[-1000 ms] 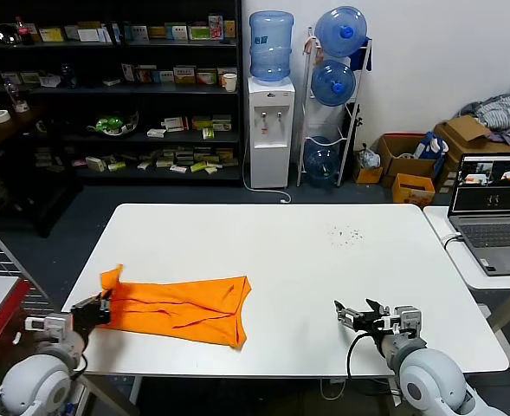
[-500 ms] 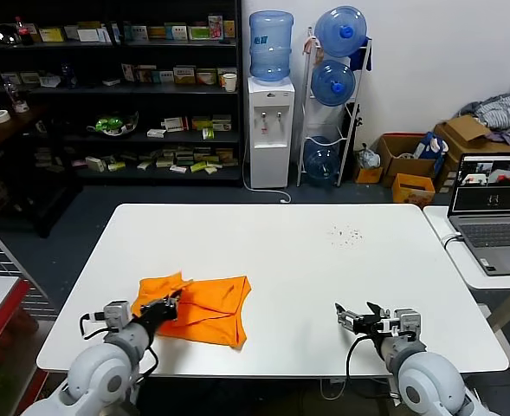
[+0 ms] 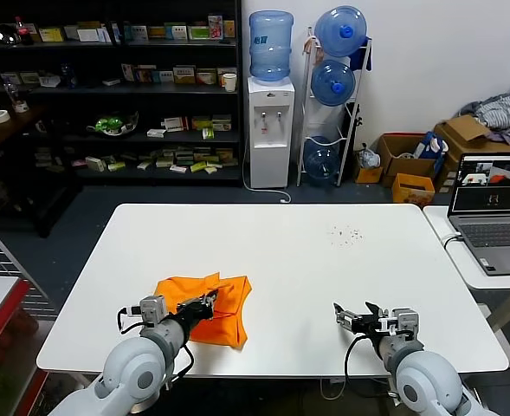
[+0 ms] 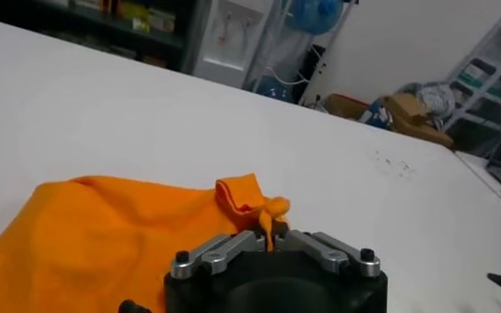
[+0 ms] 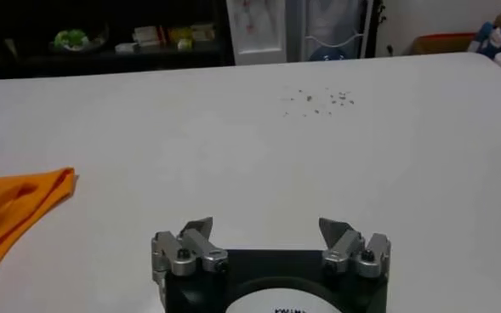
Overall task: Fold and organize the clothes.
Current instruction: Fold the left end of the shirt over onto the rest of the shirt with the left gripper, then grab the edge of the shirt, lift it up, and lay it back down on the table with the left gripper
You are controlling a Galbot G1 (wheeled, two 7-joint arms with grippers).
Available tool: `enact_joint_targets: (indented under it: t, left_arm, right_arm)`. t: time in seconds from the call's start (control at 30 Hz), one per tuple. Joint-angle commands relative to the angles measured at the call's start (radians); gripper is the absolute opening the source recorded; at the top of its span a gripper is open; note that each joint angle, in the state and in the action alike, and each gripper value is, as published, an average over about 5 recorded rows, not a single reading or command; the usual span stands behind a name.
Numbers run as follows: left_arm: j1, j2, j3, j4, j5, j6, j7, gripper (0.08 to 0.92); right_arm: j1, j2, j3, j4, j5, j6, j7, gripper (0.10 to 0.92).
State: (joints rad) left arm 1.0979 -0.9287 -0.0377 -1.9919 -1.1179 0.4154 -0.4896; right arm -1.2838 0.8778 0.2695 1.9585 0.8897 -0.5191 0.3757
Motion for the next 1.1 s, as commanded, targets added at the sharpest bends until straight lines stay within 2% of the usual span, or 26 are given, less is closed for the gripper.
enact_joint_targets:
  t: [0.03,0.2,0.3,0.53,0.7,0.8,0.97,1.1]
  left_arm:
    - [-0.029,-0.018,0.051,-0.02,-0.026,0.015,-0.023,0.111]
    - [-0.022,-0.022,0.051,-0.016,-0.02,0.022,-0.012,0.113]
    - [-0.021,-0.026,0.047,-0.016,-0.015,0.02,-0.001,0.15]
    - [-0.004,-0.017,-0.005,-0.047,-0.038,0.022,0.007,0.35]
    - [0.03,0.057,-0.059,-0.051,-0.022,0.024,0.03,0.489]
    - [0.058,0.145,-0.108,-0.013,0.056,0.016,0.105,0.575]
    - [0.096,0.285,-0.181,0.117,0.143,-0.009,0.31,0.722]
    - [0.088,0.353,-0.171,0.212,0.149,-0.012,0.433,0.803]
  right_arm:
    - [-0.001,0.0,-0.002,-0.001,0.0,0.001,0.001,0.823]
    - [-0.001,0.0,-0.002,0.0,0.002,0.0,0.003,0.823]
    - [-0.001,0.0,-0.002,-0.001,0.002,-0.001,0.004,0.823]
    - [0.003,0.001,-0.007,-0.006,0.002,0.0,0.002,0.823]
    - [0.01,0.0,-0.013,-0.008,0.002,0.001,-0.001,0.823]
    - [0.011,0.002,-0.014,-0.008,0.001,0.002,-0.005,0.823]
    - [0.01,0.006,-0.018,-0.007,-0.001,0.004,-0.012,0.823]
    - [0.012,0.009,-0.02,-0.01,-0.003,0.006,-0.017,0.823]
